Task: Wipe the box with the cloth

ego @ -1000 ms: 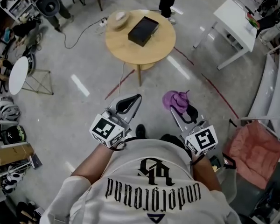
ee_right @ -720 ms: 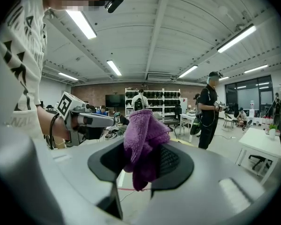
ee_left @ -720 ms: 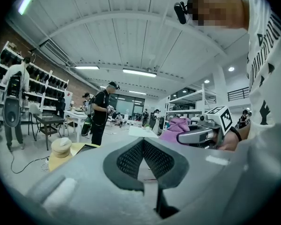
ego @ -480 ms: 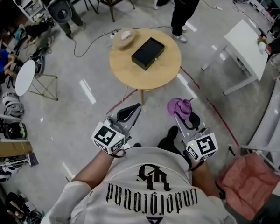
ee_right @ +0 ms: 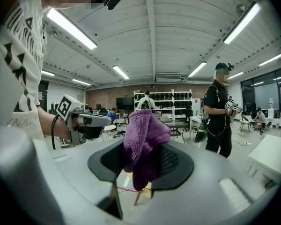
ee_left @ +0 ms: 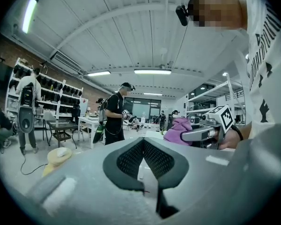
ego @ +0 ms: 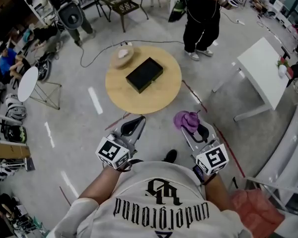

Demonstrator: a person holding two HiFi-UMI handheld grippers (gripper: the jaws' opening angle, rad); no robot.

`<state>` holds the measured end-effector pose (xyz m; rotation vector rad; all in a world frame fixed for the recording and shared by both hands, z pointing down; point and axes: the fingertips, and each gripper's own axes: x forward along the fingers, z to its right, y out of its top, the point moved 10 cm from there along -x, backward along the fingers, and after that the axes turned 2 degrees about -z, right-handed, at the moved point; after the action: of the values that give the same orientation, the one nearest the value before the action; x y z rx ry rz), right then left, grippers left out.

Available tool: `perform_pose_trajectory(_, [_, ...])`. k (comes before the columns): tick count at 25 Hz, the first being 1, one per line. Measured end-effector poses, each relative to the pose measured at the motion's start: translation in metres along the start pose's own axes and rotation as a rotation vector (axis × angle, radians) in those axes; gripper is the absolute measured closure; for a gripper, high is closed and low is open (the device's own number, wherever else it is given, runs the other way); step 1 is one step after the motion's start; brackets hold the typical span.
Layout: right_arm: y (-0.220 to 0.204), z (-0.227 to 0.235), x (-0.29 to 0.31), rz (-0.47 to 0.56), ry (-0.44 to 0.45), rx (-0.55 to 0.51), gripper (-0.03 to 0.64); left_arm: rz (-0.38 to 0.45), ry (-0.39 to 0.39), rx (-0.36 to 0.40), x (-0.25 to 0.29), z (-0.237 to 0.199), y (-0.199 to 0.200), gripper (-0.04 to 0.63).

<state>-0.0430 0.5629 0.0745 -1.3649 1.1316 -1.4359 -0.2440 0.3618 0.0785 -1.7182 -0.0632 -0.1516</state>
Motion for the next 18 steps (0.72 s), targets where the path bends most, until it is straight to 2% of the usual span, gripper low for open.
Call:
perform_pose_trajectory(9, [-0.015, 0.070, 0.002, -0.025, 0.071, 0.030, 0.468, -0.037, 0.083, -0.044, 0.056, 0.009, -0.011, 0.588])
perform_pose_trajectory(15, [-0.013, 0.110, 0.047, -0.054, 0.102, 0.026, 0.468, -0.049, 0.106, -0.084, 0.092, -0.030, -0.017, 0.588])
perform_pose_trajectory(18, [-0.005, 0.126, 0.071, -0.050, 0.085, 0.014, 0.468, -0.051, 0.116, -0.102, 0.107, -0.056, -0.018, 0.588])
